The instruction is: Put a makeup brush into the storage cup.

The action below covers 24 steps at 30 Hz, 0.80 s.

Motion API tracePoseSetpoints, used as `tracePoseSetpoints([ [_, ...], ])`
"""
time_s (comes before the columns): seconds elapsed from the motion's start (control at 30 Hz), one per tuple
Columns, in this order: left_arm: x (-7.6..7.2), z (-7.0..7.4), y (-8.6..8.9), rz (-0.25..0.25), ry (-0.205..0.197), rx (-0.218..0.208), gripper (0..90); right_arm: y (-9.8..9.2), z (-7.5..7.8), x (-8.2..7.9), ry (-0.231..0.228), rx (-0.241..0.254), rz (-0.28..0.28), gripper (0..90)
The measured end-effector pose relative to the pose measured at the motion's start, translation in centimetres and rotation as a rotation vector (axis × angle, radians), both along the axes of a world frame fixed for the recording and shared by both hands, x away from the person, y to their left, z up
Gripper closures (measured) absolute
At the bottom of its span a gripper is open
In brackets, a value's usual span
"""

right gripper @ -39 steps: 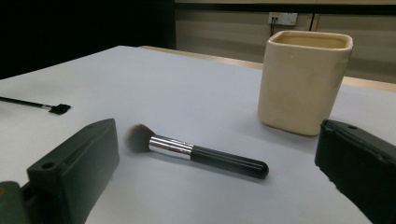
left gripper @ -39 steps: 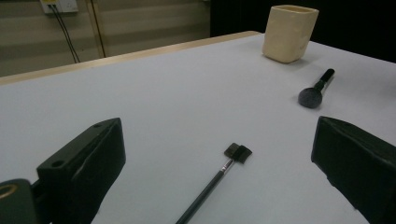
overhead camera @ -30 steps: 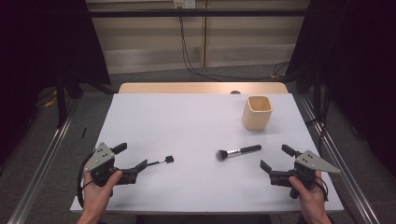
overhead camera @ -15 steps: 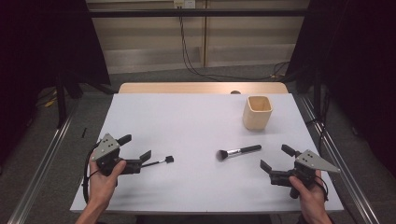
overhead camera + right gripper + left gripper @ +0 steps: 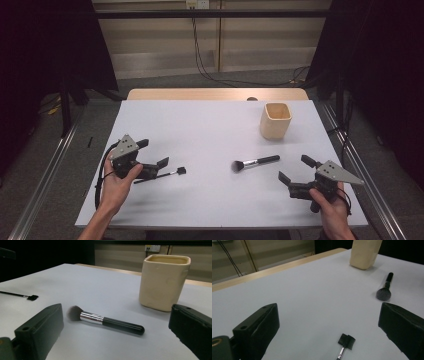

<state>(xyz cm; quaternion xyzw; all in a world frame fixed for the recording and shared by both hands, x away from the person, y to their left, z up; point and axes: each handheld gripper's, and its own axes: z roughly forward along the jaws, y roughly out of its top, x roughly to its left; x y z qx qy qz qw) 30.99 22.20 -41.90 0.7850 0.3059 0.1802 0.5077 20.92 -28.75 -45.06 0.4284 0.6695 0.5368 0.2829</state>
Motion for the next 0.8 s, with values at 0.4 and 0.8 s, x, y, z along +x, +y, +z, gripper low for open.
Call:
tracePoseSetpoints([
  [0.4, 1.5, -0.1, 0.2, -0.065, 0.110, 0.167, 3.5, 0.0, 0.0, -0.1, -0.001, 0.000, -0.002, 0.0],
  [0.8, 2.1, -0.2, 0.3, -0.199, 0.280, 0.394, 5.1, 0.0, 0.0, -0.1, 0.000, -0.004, 0.002, 0.0],
])
